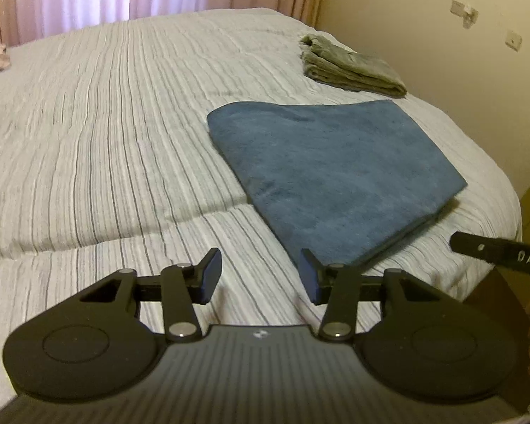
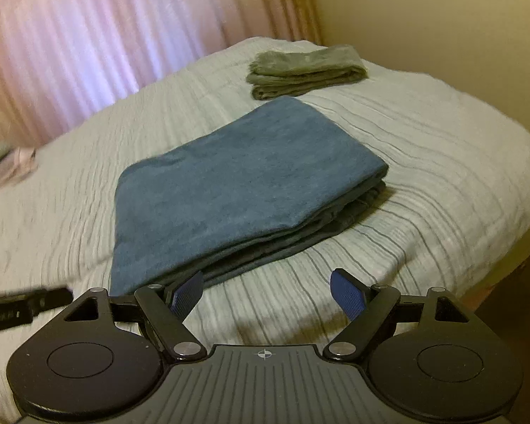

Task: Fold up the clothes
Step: 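Release the jeans and hold both grippers open above the folded bundle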

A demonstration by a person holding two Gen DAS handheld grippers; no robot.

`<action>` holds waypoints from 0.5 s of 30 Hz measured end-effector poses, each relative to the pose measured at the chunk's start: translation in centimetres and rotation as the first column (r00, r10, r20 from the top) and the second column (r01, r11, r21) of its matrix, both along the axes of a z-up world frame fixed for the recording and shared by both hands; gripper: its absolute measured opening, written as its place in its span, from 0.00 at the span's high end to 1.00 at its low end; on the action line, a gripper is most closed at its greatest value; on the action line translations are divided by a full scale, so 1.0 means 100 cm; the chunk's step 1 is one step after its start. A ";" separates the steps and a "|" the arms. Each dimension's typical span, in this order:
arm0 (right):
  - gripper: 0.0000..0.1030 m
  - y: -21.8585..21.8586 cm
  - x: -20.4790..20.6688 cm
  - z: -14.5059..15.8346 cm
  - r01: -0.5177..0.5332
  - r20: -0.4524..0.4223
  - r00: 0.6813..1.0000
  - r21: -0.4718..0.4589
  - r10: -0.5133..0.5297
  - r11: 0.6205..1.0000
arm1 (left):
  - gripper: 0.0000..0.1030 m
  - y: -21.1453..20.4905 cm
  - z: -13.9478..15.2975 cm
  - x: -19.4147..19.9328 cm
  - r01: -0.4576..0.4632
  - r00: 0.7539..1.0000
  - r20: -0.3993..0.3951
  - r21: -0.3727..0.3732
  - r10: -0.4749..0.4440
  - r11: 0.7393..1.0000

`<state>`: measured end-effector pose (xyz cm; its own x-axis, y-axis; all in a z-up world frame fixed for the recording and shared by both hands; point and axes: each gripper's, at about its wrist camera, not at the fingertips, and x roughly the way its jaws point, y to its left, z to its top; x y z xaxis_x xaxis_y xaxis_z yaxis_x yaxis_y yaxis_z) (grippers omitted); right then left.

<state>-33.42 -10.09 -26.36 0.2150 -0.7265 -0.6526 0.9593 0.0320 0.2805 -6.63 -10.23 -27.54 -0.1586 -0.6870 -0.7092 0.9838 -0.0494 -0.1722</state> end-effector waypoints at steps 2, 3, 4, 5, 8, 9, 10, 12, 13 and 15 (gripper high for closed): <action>0.20 -0.008 -0.010 -0.006 0.057 0.062 0.996 0.003 -0.057 0.998 | 0.60 -0.012 -0.006 0.012 -0.001 0.999 -0.040 0.011 0.002 1.000; 0.20 -0.013 -0.015 -0.009 0.083 0.099 0.992 0.006 -0.083 0.997 | 0.61 -0.019 -0.009 0.018 0.000 0.998 -0.060 0.015 0.001 1.000; 0.20 -0.019 -0.022 -0.012 0.112 0.143 0.983 0.011 -0.113 0.994 | 0.63 -0.027 -0.011 0.024 0.005 0.997 -0.082 0.017 -0.003 1.000; 0.20 -0.025 -0.027 -0.014 0.138 0.180 0.974 0.012 -0.138 0.990 | 0.65 -0.036 -0.012 0.029 0.016 0.994 -0.108 0.017 -0.014 1.000; 0.20 -0.042 -0.041 -0.010 0.235 0.261 0.940 -0.029 -0.220 0.972 | 0.64 -0.067 -0.013 0.042 0.073 0.984 -0.165 0.005 -0.071 0.997; 0.20 -0.049 -0.044 -0.006 0.264 0.255 0.936 -0.046 -0.244 0.963 | 0.64 -0.079 -0.013 0.044 0.087 0.982 -0.172 0.009 -0.084 0.996; 0.20 -0.059 -0.046 -0.002 0.296 0.232 0.933 -0.060 -0.275 0.953 | 0.64 -0.090 -0.011 0.046 0.097 0.980 -0.174 0.018 -0.093 0.995; 0.20 -0.081 -0.047 0.007 0.323 0.166 0.936 -0.061 -0.310 0.944 | 0.65 -0.112 -0.004 0.047 0.119 0.978 -0.174 0.032 -0.111 0.992; 0.21 -0.094 -0.046 0.012 0.318 0.122 0.943 -0.051 -0.310 0.947 | 0.65 -0.121 0.000 0.045 0.120 0.980 -0.164 0.043 -0.111 0.992; 0.21 -0.117 -0.044 0.021 0.299 0.049 0.953 -0.018 -0.298 0.954 | 0.68 -0.140 0.011 0.040 0.107 0.986 -0.138 0.079 -0.096 0.991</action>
